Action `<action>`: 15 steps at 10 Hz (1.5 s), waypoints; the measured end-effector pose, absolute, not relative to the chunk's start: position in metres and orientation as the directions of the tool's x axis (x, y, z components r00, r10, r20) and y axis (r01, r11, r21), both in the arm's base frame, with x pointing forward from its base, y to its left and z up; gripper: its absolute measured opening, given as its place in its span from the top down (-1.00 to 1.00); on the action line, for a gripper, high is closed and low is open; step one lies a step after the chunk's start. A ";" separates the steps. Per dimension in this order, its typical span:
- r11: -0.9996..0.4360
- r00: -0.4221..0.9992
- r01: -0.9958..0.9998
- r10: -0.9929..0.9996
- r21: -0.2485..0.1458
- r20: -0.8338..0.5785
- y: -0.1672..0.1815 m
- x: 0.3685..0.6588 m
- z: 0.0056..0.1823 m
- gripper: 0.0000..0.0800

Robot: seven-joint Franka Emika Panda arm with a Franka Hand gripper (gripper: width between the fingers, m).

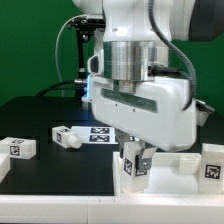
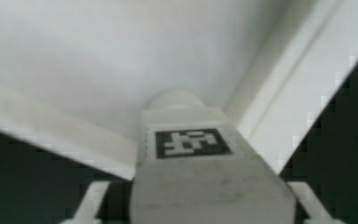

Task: Assemble square table

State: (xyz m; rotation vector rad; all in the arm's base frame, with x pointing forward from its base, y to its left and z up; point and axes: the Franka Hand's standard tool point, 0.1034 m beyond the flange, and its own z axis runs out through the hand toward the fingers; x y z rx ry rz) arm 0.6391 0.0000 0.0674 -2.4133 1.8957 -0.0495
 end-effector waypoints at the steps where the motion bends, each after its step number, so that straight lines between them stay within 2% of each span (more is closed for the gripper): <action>1: -0.054 0.058 -0.995 -0.997 -0.084 -0.050 0.000 0.639 0.067 0.28; 2: 0.062 -0.057 -0.995 -0.996 -0.082 -0.065 0.000 0.639 0.067 0.28; 4: 0.064 -0.058 -0.995 -0.996 -0.081 -0.064 -0.001 0.638 0.067 0.28; 5: -0.059 0.063 -0.995 -0.997 -0.084 -0.042 0.000 0.638 0.067 0.09; 6: -0.231 0.232 -0.970 -0.973 -0.082 -0.005 0.002 0.639 0.067 -0.25; 7: -0.394 0.394 -0.915 -0.919 -0.087 0.016 0.005 0.639 0.067 -0.25; 8: -0.518 0.518 -0.851 -0.855 -0.085 0.030 0.007 0.638 0.066 -0.54; 9: -0.572 0.571 -0.816 -0.820 -0.081 0.037 0.007 0.636 0.064 -0.60; 11: -0.668 0.666 -0.741 -0.744 -0.075 0.048 0.005 0.636 0.064 -0.62; 14: -0.917 0.912 -0.399 -0.399 -0.024 0.095 0.003 0.640 0.065 -0.62; 15: -0.917 0.912 -0.399 -0.400 -0.024 0.095 0.003 0.640 0.065 -0.42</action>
Offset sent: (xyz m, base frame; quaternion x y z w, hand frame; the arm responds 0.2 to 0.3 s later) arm 0.0000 0.0000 0.0000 0.0000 0.0000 0.0650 0.9979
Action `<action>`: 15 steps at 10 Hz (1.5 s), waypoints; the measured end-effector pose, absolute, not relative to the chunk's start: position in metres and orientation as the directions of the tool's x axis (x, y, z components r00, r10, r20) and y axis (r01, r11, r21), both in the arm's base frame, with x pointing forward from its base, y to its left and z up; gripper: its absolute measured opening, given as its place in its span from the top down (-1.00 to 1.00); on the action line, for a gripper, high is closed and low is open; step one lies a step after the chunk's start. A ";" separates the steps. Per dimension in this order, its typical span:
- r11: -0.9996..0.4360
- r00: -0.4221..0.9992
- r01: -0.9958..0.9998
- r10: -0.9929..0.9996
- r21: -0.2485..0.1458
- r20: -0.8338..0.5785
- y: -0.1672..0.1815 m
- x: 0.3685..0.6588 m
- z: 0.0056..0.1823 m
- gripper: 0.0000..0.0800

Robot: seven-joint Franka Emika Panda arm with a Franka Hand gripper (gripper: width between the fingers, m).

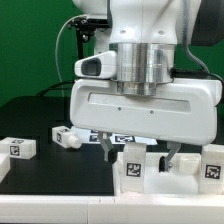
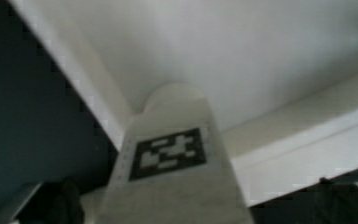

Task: Assemble square table

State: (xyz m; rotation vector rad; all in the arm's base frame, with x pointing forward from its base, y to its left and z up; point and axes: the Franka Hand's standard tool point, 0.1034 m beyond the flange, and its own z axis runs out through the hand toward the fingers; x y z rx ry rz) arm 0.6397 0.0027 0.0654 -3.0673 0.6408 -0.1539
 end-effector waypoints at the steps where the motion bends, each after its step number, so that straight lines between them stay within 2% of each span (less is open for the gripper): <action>1: -0.911 0.906 -0.411 -0.412 -0.026 0.095 0.003 0.640 0.065 -0.08; 2: -0.908 0.903 -0.418 -0.419 -0.026 0.094 0.003 0.640 0.065 -0.08; 3: -0.895 0.890 -0.446 -0.447 -0.029 0.094 0.002 0.640 0.065 0.30; 5: -0.802 0.797 -0.596 -0.597 -0.046 0.091 0.002 0.640 0.065 0.30; 6: -0.709 0.703 -0.703 -0.705 -0.055 0.096 0.002 0.639 0.065 0.30; 7: -0.591 0.585 -0.804 -0.805 -0.061 0.095 0.002 0.638 0.064 0.30; 9: -0.300 0.298 -0.948 -0.954 -0.106 0.038 -0.002 0.638 0.063 0.30; 12: 0.066 -0.062 -0.986 -0.998 -0.155 -0.031 -0.003 0.635 0.063 0.29; 14: 0.065 -0.061 -0.986 -0.998 -0.154 -0.031 -0.003 0.635 0.063 0.29; 15: 0.026 -0.023 -0.988 -0.999 -0.154 -0.024 -0.003 0.635 0.062 -0.26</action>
Offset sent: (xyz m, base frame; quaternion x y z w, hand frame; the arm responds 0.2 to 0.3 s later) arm 0.0000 0.0000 0.0000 0.0000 0.0000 0.1938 0.9810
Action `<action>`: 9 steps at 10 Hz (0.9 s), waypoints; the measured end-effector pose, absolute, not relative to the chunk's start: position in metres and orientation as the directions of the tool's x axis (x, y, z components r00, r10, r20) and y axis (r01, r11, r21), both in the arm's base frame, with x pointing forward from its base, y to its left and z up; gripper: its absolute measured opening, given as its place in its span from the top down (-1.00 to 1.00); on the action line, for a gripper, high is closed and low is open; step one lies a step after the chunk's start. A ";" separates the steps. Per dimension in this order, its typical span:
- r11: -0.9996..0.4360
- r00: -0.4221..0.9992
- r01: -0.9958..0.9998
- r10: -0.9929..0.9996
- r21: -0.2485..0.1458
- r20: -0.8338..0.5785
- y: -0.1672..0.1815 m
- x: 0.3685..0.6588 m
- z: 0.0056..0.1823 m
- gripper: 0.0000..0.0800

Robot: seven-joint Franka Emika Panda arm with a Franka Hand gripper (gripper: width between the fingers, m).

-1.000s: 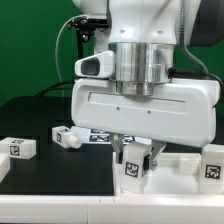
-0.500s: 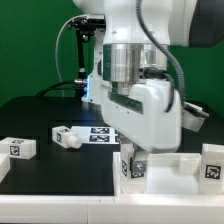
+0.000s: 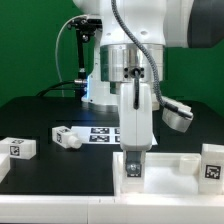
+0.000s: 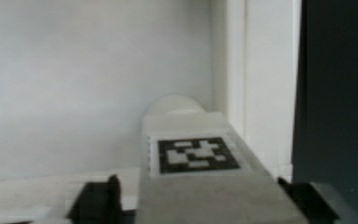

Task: Assemble square table

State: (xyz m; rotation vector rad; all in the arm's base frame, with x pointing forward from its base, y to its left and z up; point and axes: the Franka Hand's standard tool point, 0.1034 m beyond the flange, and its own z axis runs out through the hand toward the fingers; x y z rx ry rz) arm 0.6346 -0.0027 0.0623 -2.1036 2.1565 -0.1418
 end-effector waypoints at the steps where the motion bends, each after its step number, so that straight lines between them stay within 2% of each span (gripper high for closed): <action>1: -0.107 0.107 -0.982 -0.994 -0.153 0.005 -0.002 0.635 0.063 -0.26; 2: -0.269 0.267 -0.951 -0.963 -0.149 0.038 0.001 0.636 0.063 -0.51; 3: -0.452 0.446 -0.880 -0.892 -0.144 0.077 0.004 0.637 0.064 -0.59; 6: -0.648 0.638 -0.752 -0.762 -0.122 0.111 0.003 0.637 0.063 -0.62; 7: -0.747 0.736 -0.657 -0.664 -0.097 0.131 0.004 0.637 0.063 -0.62; 8: -0.874 0.862 -0.483 -0.484 -0.046 0.152 0.004 0.637 0.063 -0.62; 9: -0.944 0.933 -0.330 -0.328 -0.012 0.146 0.003 0.636 0.062 -0.62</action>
Offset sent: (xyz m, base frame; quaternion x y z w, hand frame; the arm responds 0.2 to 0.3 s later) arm -0.0088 0.0214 0.0017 0.0122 -0.0082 -0.3344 0.9423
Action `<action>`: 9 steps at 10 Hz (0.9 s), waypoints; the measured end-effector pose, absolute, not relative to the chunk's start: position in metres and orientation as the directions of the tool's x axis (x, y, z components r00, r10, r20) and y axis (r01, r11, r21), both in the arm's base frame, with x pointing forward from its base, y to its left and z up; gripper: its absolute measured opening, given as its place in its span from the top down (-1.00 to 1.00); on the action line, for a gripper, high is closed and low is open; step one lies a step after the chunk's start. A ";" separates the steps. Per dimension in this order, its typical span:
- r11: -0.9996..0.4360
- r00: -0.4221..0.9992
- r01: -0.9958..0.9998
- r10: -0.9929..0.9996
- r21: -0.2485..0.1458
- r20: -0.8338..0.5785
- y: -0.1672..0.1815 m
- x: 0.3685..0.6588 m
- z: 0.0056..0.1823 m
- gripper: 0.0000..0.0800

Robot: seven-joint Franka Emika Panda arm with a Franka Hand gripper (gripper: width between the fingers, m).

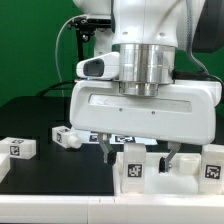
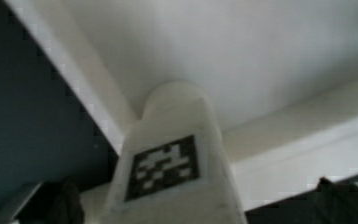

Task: Assemble square table

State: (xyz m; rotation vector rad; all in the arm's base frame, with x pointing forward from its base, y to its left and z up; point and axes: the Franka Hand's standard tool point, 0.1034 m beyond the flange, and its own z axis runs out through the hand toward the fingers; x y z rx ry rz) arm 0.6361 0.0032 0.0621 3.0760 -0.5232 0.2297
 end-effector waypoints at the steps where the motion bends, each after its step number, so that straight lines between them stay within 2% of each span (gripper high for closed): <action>1: -0.966 0.956 -0.258 -0.255 -0.001 0.147 0.001 0.636 0.062 -0.62; 3: -0.956 0.945 -0.294 -0.292 -0.007 0.147 0.001 0.636 0.062 -0.62; 5: -0.923 0.912 -0.385 -0.384 -0.022 0.145 0.001 0.636 0.062 0.01; 6: -0.894 0.883 -0.447 -0.447 -0.032 0.143 0.001 0.636 0.062 0.01; 7: -0.852 0.841 -0.521 -0.522 -0.044 0.140 0.001 0.636 0.062 0.30; 9: -0.721 0.708 -0.689 -0.691 -0.072 0.145 0.001 0.636 0.061 0.30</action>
Offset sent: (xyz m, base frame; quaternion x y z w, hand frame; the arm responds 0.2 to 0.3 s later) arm 0.0000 0.0000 0.0000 0.0000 0.0000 0.0000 1.0000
